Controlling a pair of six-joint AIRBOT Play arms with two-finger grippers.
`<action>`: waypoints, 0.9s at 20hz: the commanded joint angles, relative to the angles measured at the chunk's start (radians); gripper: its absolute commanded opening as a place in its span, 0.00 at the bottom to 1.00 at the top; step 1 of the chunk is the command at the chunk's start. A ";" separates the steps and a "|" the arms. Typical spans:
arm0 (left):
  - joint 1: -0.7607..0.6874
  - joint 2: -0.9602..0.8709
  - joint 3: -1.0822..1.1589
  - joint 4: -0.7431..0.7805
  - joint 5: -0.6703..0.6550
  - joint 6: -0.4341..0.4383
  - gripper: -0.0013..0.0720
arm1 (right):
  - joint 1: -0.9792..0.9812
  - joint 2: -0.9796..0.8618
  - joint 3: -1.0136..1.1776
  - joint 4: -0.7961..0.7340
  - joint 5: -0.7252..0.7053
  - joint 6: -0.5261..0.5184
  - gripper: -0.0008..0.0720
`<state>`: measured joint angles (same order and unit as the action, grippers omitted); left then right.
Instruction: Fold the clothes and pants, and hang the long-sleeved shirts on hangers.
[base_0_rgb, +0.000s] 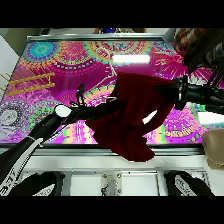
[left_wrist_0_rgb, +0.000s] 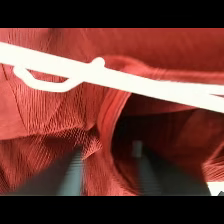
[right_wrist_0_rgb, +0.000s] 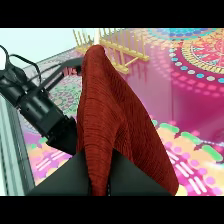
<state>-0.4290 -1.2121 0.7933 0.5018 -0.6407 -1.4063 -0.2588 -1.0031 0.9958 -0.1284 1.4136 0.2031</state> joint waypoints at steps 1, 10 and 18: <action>0.001 -0.026 0.001 0.001 0.028 -0.008 0.05 | 0.000 0.028 0.001 -0.018 0.000 0.040 0.02; 0.274 0.104 0.001 0.082 -0.085 -0.005 0.05 | 0.001 0.124 0.001 -0.017 -0.040 0.166 0.02; 0.296 0.103 0.036 0.113 -0.095 -0.005 0.05 | 0.000 0.153 0.001 -0.061 -0.049 0.180 0.02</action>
<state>-0.1478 -1.1107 0.8059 0.5869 -0.7280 -1.4124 -0.2588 -0.8570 0.9958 -0.1570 1.3716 0.3737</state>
